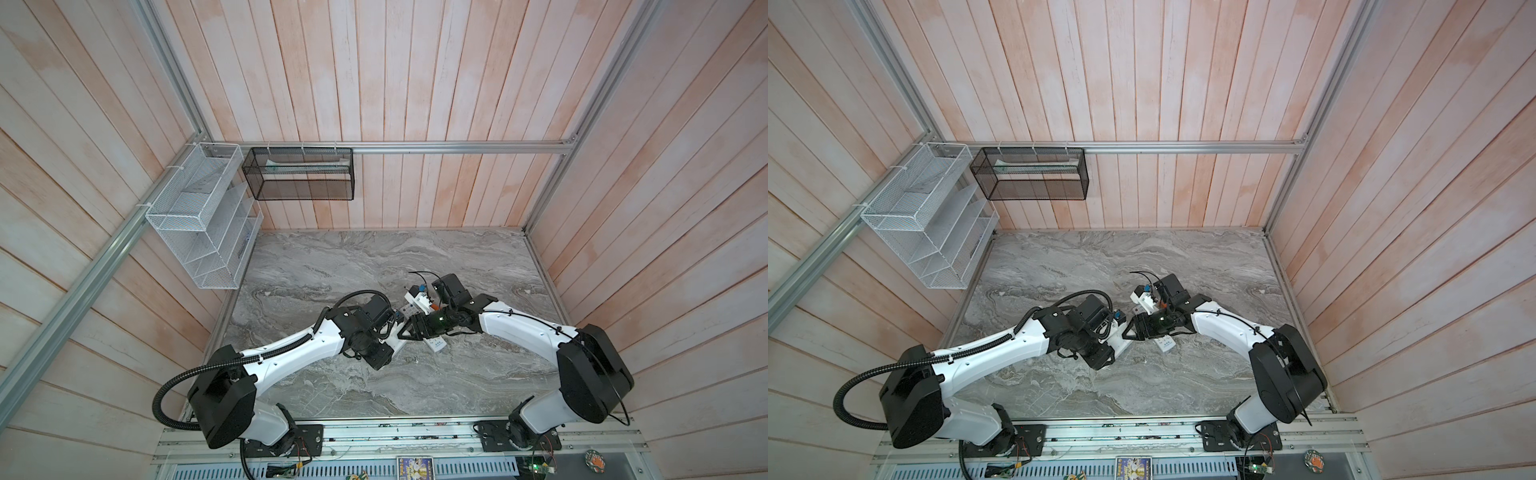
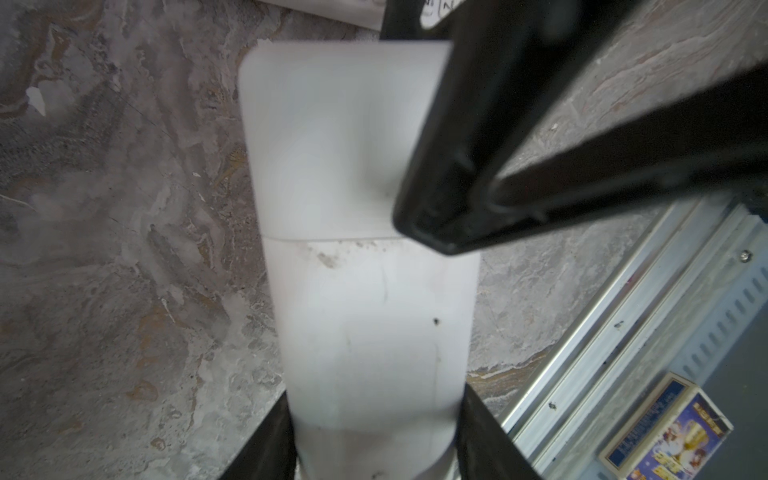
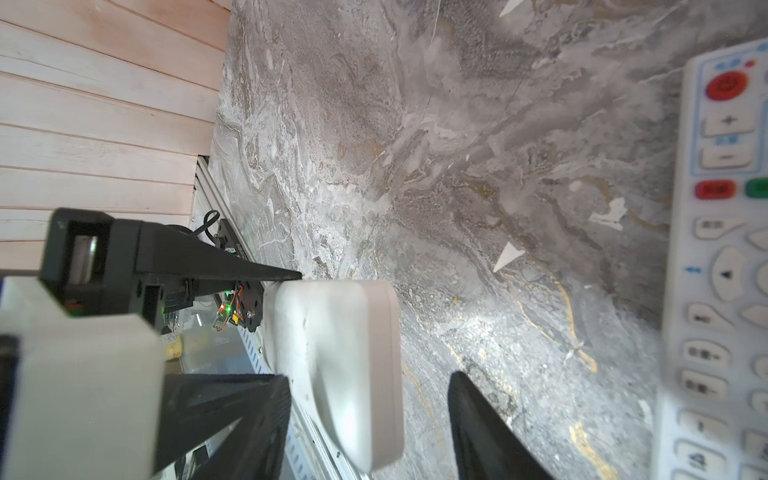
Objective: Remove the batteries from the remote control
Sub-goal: 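Hold the remote with the left gripper while the right gripper grips its battery cover, then slide the battery cover away from the left gripper with the right gripper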
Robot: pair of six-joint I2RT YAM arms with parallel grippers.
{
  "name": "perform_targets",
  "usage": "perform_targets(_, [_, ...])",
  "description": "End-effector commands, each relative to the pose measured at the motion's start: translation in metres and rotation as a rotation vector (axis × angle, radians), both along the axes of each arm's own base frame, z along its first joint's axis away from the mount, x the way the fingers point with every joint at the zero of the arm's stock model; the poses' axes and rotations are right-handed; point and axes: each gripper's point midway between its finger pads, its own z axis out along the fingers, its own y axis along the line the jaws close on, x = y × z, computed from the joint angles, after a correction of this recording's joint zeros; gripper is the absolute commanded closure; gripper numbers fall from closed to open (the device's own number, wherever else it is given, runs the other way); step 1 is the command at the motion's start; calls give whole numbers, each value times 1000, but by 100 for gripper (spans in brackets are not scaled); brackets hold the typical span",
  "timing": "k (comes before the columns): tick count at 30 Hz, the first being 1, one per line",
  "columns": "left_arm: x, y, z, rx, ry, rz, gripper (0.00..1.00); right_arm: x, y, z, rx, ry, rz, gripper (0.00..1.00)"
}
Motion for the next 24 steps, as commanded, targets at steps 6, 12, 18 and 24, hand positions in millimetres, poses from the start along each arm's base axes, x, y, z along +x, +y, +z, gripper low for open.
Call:
perform_targets(6, [-1, -3, 14, -51, -20, -12, 56, 4, 8, 1, 21, -6, 10, 47])
perform_targets(12, [-3, 0, 12, -43, -20, -10, 56, 7, 10, -2, 11, 1, 9, 58])
perform_targets(18, [-3, 2, 10, -32, -22, -9, 56, 8, 8, -4, -7, 6, 11, 66])
perform_targets(24, [-2, 5, 10, -24, -33, -6, 57, 6, 5, 0, 10, 13, 7, 66])
